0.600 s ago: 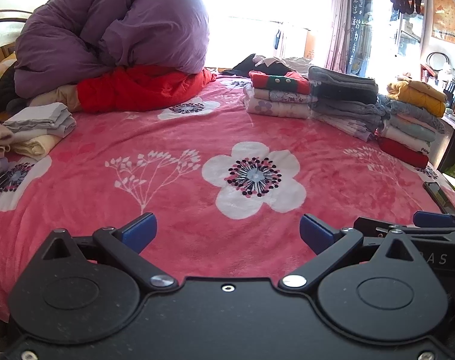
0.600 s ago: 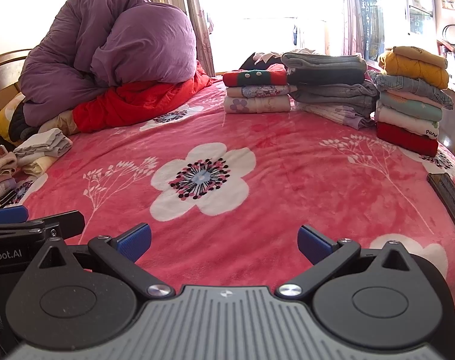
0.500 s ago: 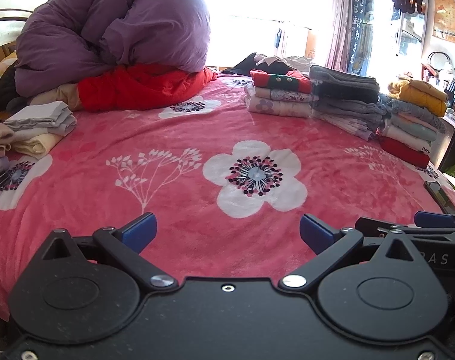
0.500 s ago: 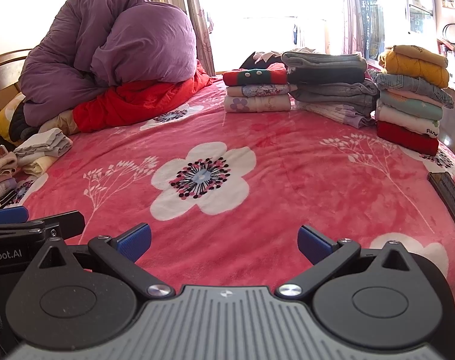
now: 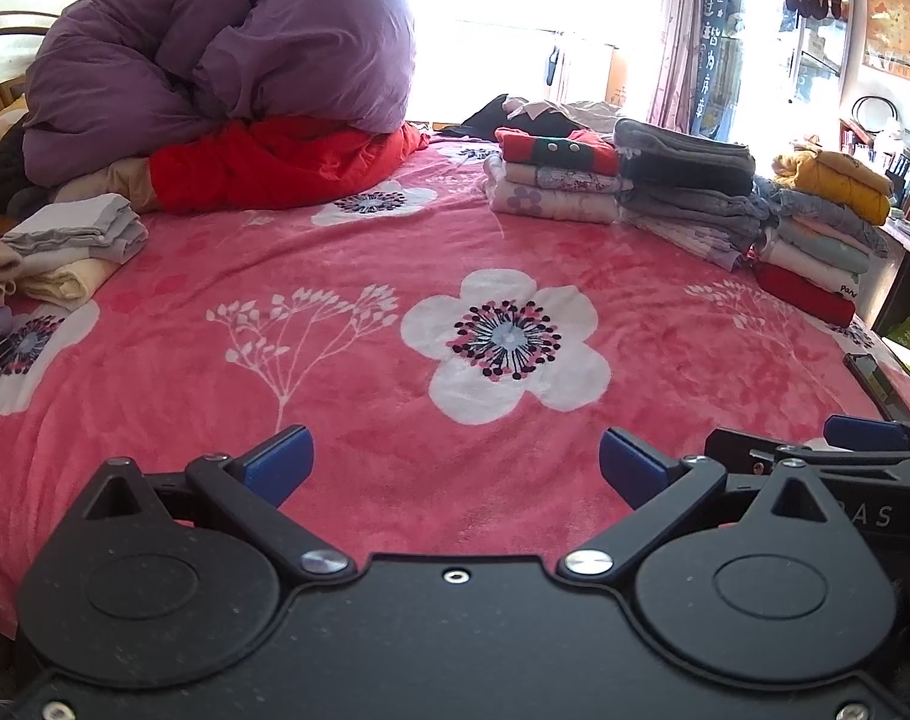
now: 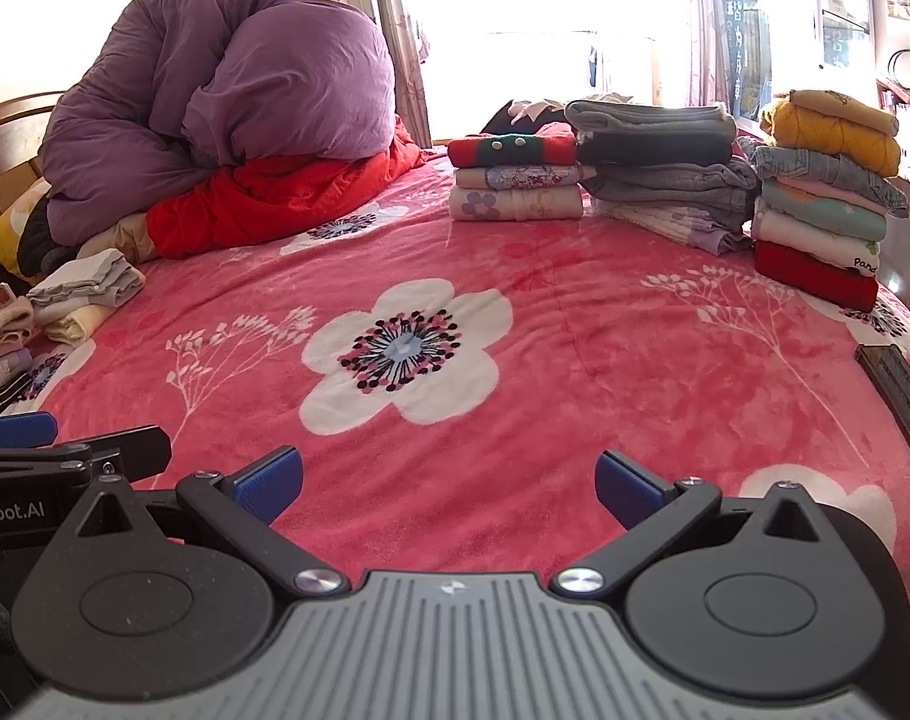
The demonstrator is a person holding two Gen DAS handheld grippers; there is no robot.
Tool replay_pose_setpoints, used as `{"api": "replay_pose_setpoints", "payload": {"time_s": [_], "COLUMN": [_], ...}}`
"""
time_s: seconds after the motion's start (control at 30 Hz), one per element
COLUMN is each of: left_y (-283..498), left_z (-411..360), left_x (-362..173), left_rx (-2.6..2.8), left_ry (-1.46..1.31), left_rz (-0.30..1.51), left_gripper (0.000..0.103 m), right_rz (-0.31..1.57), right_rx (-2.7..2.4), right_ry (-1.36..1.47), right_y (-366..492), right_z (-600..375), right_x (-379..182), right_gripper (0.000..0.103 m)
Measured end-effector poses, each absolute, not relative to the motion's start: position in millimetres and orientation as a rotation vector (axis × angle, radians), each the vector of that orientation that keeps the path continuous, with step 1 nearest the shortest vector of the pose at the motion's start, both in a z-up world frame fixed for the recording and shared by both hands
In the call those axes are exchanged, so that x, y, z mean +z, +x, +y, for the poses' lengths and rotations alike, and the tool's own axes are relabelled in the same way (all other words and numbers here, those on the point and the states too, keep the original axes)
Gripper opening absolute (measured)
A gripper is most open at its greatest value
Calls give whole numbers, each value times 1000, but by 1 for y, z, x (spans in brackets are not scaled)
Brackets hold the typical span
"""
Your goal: Fold clothes
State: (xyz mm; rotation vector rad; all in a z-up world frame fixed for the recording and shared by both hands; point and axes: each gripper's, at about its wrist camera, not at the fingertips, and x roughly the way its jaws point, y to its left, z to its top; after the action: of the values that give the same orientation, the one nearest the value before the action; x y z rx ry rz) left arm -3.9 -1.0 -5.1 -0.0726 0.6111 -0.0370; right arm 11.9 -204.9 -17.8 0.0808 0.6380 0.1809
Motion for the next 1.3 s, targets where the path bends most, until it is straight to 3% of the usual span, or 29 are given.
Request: {"api": "replay_pose_setpoints", "payload": {"time_s": [1.3], "left_y": [-3], "left_z": [-1], "left_x": [1], "left_rx": [-60], "left_ry": [-83], "left_rz": [615], "left_gripper": [103], "right_rz": [630], "right_rx": [180], "right_ry": [83], "right_y": [9], "right_z": [-205], "right_x": [-16], "right_gripper": [103]}}
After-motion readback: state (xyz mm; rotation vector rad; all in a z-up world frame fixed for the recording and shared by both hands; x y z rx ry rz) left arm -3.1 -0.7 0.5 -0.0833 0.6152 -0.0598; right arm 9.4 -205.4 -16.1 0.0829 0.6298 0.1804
